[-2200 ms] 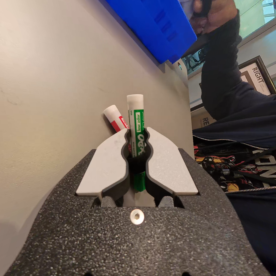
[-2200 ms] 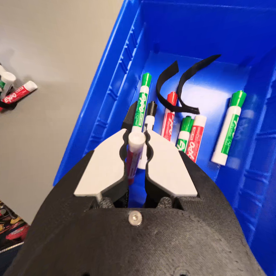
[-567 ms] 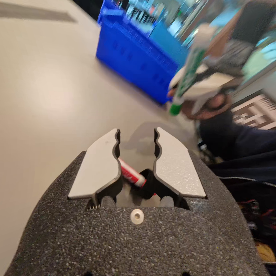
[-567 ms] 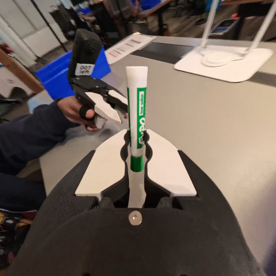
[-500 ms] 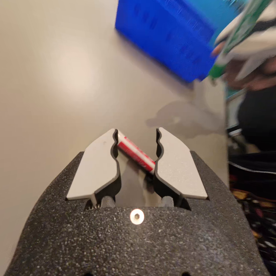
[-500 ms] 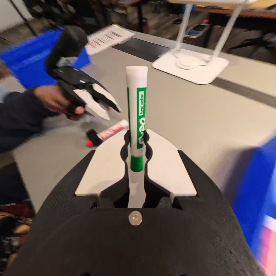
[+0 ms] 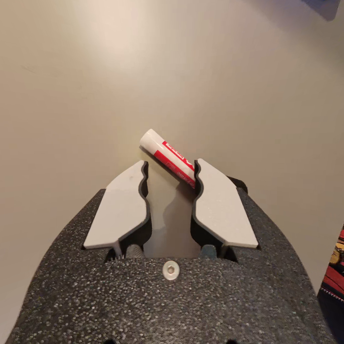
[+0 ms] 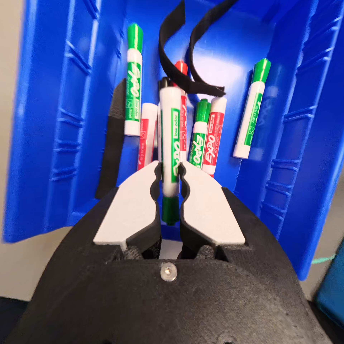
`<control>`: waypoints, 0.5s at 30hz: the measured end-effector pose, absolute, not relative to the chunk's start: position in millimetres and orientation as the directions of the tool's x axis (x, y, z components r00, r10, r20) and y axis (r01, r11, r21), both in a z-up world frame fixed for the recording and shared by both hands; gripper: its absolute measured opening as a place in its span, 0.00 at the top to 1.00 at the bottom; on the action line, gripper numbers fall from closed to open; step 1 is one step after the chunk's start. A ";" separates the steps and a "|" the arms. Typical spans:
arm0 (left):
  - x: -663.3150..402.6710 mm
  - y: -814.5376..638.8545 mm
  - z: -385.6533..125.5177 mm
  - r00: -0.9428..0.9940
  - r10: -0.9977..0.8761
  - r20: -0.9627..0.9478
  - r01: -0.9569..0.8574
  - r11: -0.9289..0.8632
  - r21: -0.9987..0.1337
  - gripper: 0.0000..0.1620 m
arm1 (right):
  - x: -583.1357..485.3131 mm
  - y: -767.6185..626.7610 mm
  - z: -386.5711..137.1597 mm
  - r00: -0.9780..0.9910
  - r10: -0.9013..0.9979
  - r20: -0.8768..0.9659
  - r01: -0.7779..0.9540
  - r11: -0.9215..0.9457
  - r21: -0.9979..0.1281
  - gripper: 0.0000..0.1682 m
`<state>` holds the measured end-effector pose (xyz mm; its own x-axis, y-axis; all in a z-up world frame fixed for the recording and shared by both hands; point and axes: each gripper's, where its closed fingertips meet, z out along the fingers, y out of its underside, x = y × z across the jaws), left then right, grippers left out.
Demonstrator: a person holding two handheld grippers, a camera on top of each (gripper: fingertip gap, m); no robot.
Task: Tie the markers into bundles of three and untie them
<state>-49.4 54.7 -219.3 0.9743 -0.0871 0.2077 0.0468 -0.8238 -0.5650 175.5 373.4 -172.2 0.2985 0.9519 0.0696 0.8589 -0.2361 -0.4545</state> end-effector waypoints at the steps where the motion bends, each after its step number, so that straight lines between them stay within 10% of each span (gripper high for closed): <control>1: -49.4 55.3 -220.4 0.980 -0.089 0.176 0.024 -0.832 -0.555 0.72 | 175.2 375.8 -178.8 0.294 0.951 0.098 0.873 -0.226 -0.433 0.88; 15: -52.2 66.9 -222.4 0.983 -0.133 0.129 -0.038 -0.825 -0.564 0.83 | 138.4 285.3 -94.8 0.116 0.949 0.294 0.782 0.095 -0.616 0.84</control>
<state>-52.2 66.9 -222.4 0.9828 -0.1327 0.1286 -0.0375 -0.8247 -0.5643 138.4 285.3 -94.8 0.1163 0.9486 0.2943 0.7818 0.0953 -0.6162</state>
